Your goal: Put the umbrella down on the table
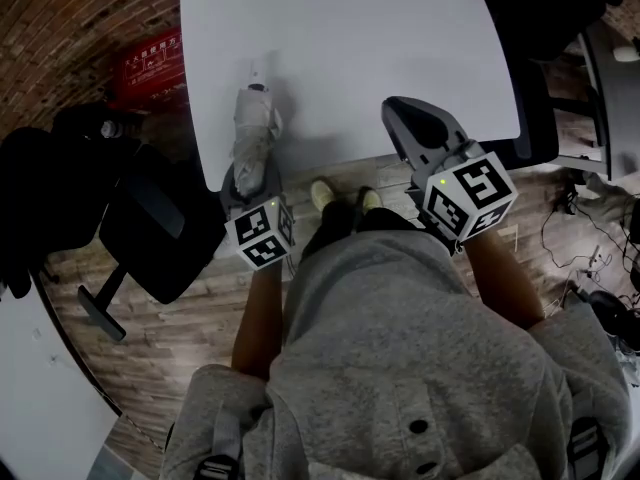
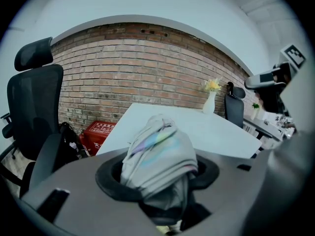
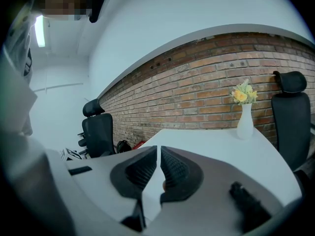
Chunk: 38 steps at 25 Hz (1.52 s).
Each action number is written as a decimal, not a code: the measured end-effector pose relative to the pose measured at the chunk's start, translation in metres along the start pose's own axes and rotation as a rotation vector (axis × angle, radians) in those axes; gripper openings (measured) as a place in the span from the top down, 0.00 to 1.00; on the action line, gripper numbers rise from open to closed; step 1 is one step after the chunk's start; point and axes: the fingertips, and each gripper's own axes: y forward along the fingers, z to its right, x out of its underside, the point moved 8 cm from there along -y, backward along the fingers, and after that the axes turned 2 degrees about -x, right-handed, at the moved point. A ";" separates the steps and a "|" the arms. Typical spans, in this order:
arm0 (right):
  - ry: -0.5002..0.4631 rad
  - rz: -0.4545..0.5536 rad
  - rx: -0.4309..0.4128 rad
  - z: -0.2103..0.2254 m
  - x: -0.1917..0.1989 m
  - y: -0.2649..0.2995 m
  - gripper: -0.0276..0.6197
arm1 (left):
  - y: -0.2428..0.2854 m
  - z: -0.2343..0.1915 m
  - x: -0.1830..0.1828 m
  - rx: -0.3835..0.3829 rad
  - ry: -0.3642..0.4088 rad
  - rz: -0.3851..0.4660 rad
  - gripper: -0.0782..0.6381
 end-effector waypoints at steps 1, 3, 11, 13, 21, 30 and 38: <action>0.000 -0.001 -0.001 -0.001 0.000 0.000 0.90 | 0.001 -0.001 0.002 -0.001 -0.001 -0.002 0.56; -0.002 -0.003 -0.004 -0.002 0.000 0.000 0.90 | 0.002 -0.002 0.004 -0.005 -0.002 -0.005 0.56; -0.011 -0.009 -0.004 -0.009 0.001 0.000 0.90 | 0.009 -0.010 0.014 -0.017 -0.009 -0.022 0.56; -0.014 -0.012 -0.001 -0.009 0.001 -0.001 0.90 | 0.010 -0.010 0.017 -0.020 -0.016 -0.023 0.56; -0.015 -0.041 0.003 -0.011 0.010 -0.002 0.90 | 0.020 -0.012 0.026 -0.012 -0.020 0.002 0.56; -0.010 -0.059 -0.009 -0.012 0.013 0.005 0.90 | 0.034 -0.016 0.040 0.007 -0.011 0.024 0.54; -0.007 -0.048 -0.007 -0.009 0.014 0.002 0.90 | 0.037 -0.012 0.050 -0.017 0.015 0.029 0.47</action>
